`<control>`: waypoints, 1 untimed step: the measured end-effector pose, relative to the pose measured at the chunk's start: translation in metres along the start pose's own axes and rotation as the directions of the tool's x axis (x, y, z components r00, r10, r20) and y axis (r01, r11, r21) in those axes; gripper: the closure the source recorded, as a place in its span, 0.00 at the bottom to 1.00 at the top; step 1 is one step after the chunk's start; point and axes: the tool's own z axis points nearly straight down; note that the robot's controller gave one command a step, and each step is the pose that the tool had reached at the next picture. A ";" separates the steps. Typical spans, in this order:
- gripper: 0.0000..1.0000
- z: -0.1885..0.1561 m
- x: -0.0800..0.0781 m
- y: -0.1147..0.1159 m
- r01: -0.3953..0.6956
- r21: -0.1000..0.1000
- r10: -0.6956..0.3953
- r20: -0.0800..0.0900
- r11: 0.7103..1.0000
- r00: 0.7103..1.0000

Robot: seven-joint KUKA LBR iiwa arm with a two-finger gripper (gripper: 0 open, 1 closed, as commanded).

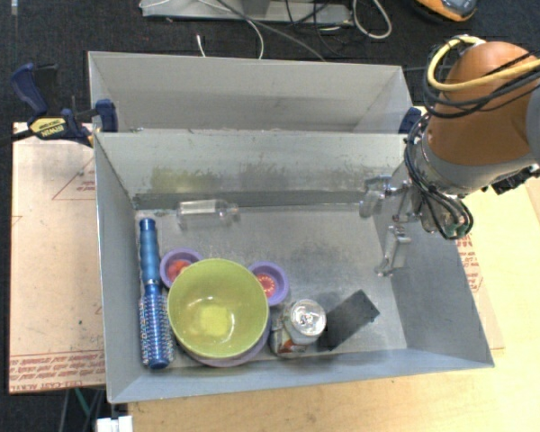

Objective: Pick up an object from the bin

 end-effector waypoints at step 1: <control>0.00 0.000 0.000 0.000 0.000 0.000 0.000 0.000 1.000 1.000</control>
Offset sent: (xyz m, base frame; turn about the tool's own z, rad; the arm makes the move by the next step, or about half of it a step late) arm -0.0743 0.0279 -0.0711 -0.0244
